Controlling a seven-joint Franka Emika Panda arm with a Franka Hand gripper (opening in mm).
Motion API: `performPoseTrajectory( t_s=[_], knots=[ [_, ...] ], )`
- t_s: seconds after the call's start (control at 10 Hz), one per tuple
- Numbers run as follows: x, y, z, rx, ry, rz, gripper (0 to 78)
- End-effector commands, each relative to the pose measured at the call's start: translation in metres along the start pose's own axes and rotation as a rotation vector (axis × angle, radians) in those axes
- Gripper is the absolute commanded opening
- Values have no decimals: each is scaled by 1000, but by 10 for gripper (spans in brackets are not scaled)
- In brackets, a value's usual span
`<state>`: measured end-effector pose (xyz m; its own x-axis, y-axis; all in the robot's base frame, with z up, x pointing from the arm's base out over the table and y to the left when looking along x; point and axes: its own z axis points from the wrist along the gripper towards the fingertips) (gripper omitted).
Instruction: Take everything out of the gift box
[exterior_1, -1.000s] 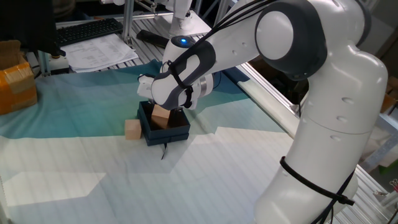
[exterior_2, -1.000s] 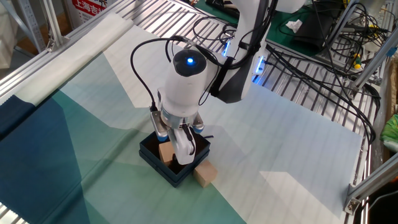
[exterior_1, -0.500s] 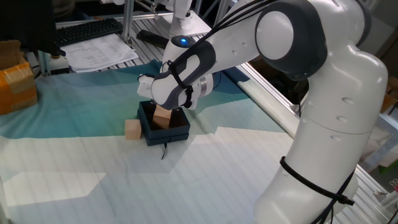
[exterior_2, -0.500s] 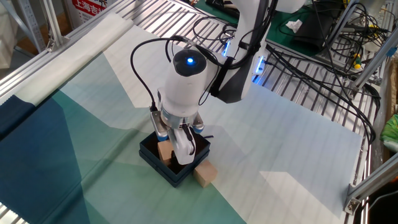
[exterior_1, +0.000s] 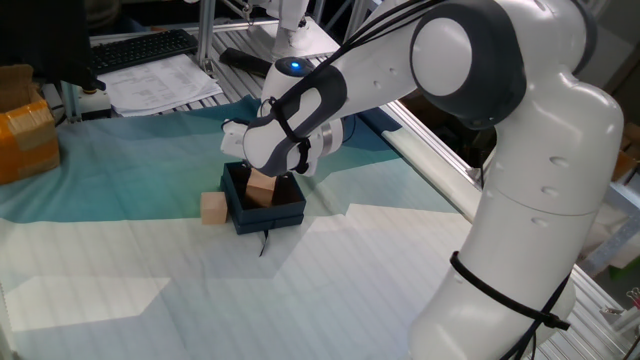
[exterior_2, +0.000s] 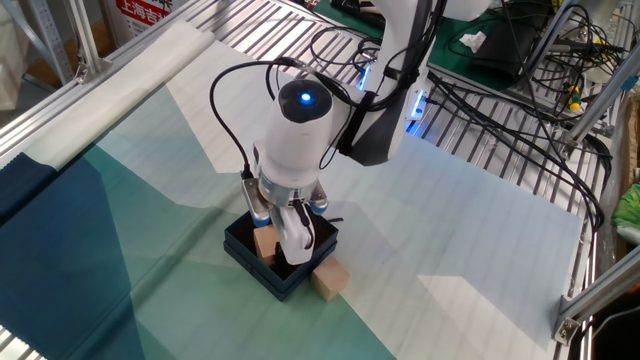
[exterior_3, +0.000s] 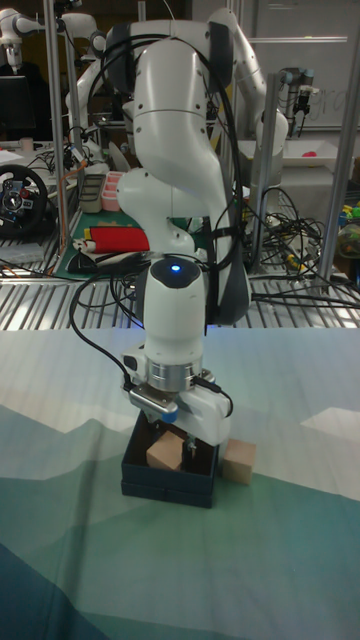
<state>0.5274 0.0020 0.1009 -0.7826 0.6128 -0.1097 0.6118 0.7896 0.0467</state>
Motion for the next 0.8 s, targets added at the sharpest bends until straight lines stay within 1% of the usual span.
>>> performPoseTrajectory(
  t_s=[0.1, 0.4, 0.8],
  knots=[
    [-5, 8, -31, 1, -4, -53, 15],
    [-5, 8, -35, 0, -4, -67, 15],
    [-7, 11, -59, 1, 1, -138, 15]
  ],
)
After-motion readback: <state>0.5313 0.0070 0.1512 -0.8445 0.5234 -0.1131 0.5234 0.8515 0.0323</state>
